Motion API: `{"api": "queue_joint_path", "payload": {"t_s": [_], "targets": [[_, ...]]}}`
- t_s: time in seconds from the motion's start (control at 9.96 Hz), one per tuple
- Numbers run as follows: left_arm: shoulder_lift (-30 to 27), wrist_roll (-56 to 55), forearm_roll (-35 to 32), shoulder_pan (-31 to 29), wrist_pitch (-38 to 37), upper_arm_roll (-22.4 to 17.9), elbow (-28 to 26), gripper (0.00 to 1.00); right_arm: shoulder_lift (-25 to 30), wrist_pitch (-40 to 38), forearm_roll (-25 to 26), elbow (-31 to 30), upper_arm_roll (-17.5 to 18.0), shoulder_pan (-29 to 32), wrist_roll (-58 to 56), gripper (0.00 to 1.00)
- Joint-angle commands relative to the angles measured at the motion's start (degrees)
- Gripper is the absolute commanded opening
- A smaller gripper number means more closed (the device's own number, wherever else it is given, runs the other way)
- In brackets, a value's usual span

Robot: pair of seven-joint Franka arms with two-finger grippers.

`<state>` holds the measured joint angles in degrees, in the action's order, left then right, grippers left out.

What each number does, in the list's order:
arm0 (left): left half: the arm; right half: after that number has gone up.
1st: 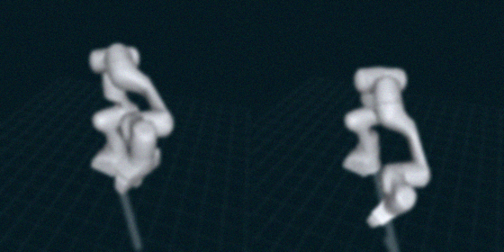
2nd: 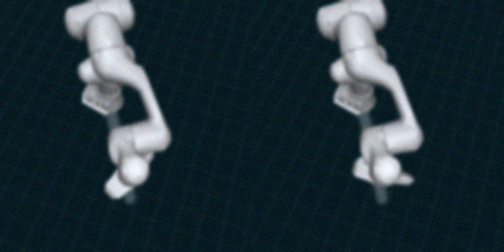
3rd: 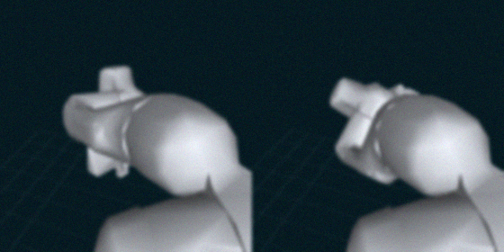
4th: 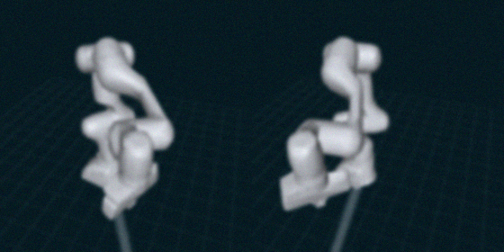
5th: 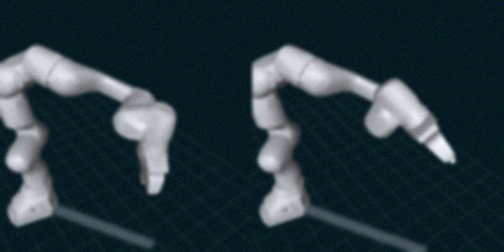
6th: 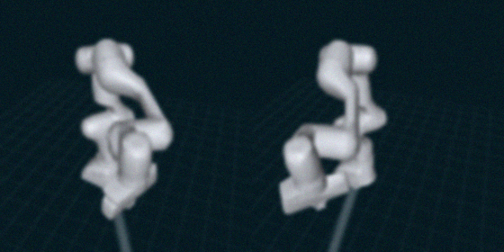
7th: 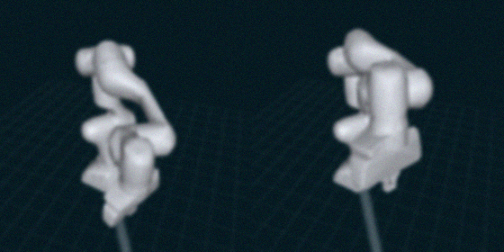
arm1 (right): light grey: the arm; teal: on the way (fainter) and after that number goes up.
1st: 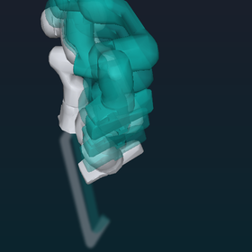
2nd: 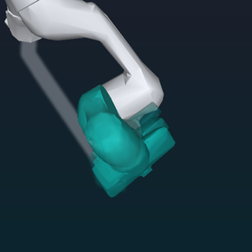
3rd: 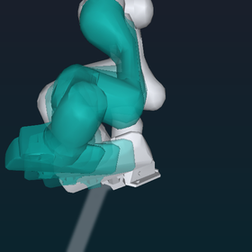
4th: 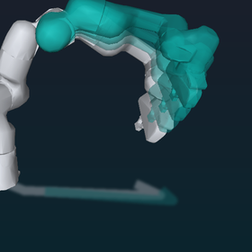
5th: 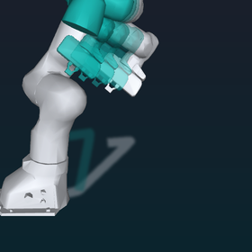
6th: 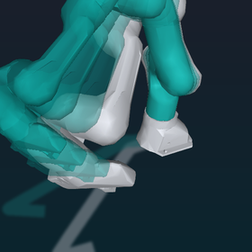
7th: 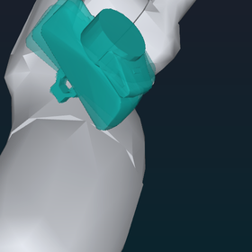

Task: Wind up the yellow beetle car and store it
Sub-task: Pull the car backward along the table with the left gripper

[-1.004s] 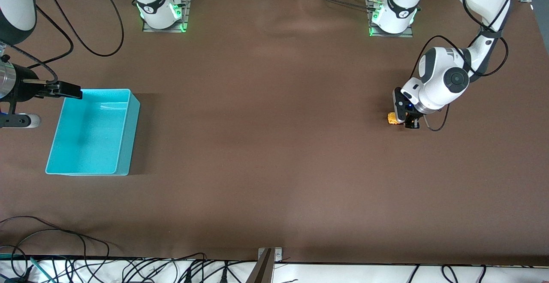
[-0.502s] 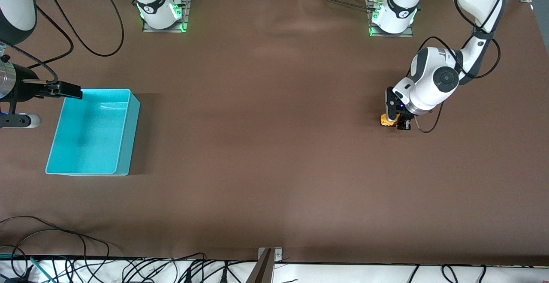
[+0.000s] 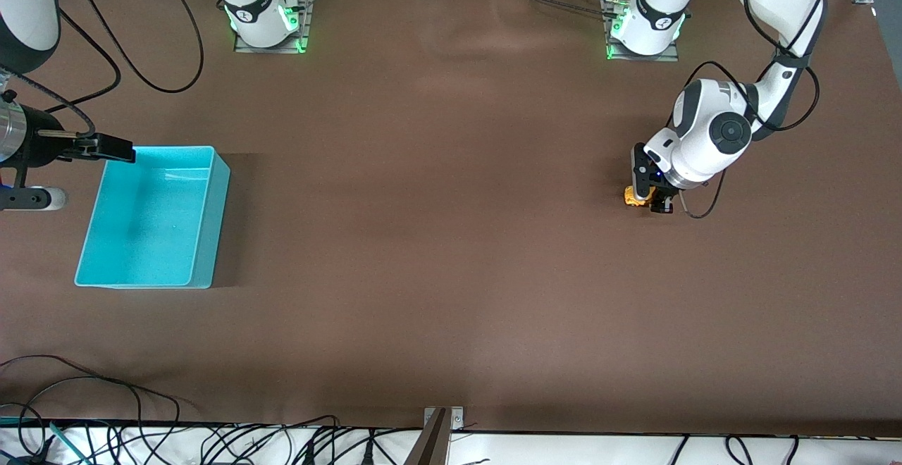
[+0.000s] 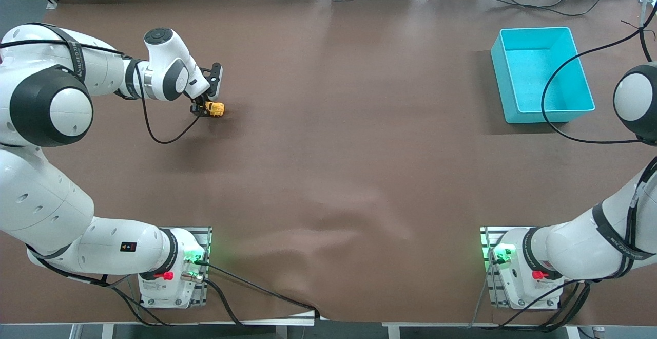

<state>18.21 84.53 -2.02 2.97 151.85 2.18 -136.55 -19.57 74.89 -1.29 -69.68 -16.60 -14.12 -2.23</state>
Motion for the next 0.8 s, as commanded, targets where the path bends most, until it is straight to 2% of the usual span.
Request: {"api": "queue_joint_path", "payload": {"t_s": [0.0,0.3,0.7], "targets": [[3.59,4.57,-0.79,-0.51,0.99,-2.25,0.50,0.00,1.29,0.00,0.33,-1.25,0.07,0.06,-0.76,1.00],[4.55,4.94,-1.14,-0.77,0.99,-6.38,0.50,0.00,1.38,0.00,0.33,-1.25,0.07,0.06,-0.76,1.00],[7.54,11.43,-0.44,-3.84,2.04,-12.19,1.81,0.00,1.38,0.00,0.33,-1.25,0.07,0.06,-0.76,1.00]]}}
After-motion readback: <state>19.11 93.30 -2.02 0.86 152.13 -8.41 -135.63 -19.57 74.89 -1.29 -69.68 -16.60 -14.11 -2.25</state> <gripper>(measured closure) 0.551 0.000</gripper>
